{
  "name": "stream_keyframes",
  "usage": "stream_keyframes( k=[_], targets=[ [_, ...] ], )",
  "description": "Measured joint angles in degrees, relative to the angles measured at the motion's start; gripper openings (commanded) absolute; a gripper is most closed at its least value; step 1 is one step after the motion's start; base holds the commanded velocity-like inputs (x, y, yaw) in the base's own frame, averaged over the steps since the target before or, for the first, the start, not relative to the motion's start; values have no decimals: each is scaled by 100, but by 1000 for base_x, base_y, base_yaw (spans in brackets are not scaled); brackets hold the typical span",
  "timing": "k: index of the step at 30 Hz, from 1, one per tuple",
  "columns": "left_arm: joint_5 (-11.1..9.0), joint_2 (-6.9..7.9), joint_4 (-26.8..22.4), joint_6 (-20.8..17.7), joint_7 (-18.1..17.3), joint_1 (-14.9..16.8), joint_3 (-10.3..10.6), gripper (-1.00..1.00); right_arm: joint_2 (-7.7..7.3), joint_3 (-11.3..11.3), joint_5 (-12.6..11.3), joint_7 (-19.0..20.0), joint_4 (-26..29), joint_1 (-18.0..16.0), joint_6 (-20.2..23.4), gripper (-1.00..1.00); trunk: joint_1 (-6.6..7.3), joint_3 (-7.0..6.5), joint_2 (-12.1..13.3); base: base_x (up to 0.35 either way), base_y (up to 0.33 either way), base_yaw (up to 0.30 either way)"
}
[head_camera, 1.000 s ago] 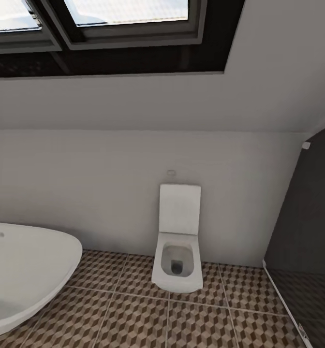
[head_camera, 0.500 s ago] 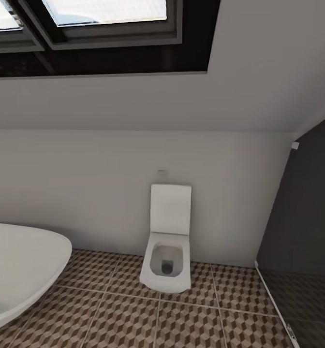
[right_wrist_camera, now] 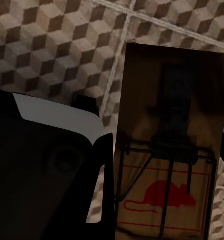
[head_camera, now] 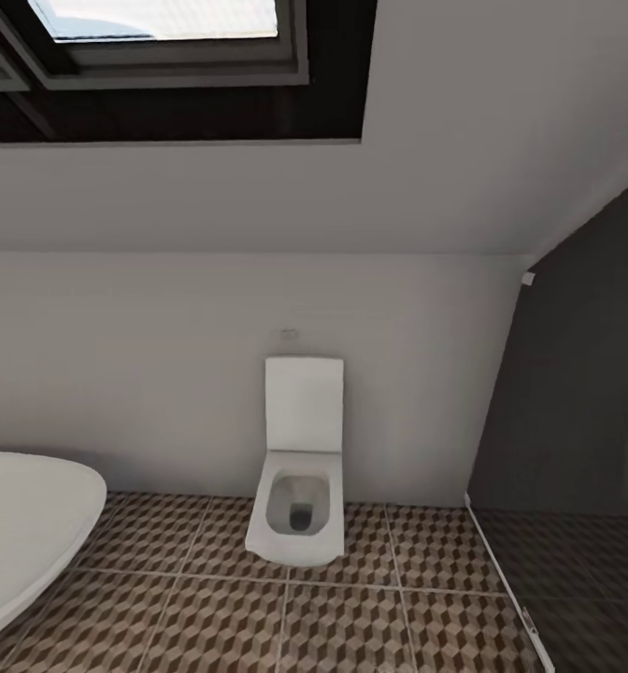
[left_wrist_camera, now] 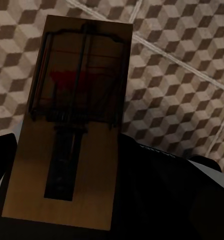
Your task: Take the four mousetraps from the cabinet in the bathroom and place them on the bathroom floor. Make sure all four end up on the same floor surface, and ensure that at least two of them are either under or directly next to the same bathroom sink.
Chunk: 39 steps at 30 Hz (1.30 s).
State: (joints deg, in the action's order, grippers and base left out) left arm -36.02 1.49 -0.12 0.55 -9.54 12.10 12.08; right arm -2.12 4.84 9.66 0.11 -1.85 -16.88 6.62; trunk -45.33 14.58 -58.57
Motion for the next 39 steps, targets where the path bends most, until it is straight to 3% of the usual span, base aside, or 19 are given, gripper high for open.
stream_keyframes(
  k=[19, 39],
  targets=[
    [-8, 8, -1, -2, 1, -1, -3, -100, -25, -2, -9, 3, 3, -1, 1, -100, 2, 0, 0, 121, 101, -40],
    [2, 8, -10, -6, 1, -1, 5, -100, -25, -2, 0, 7, -1, -1, -3, -100, 2, 0, -1, 131, 10, 0]
  ],
)
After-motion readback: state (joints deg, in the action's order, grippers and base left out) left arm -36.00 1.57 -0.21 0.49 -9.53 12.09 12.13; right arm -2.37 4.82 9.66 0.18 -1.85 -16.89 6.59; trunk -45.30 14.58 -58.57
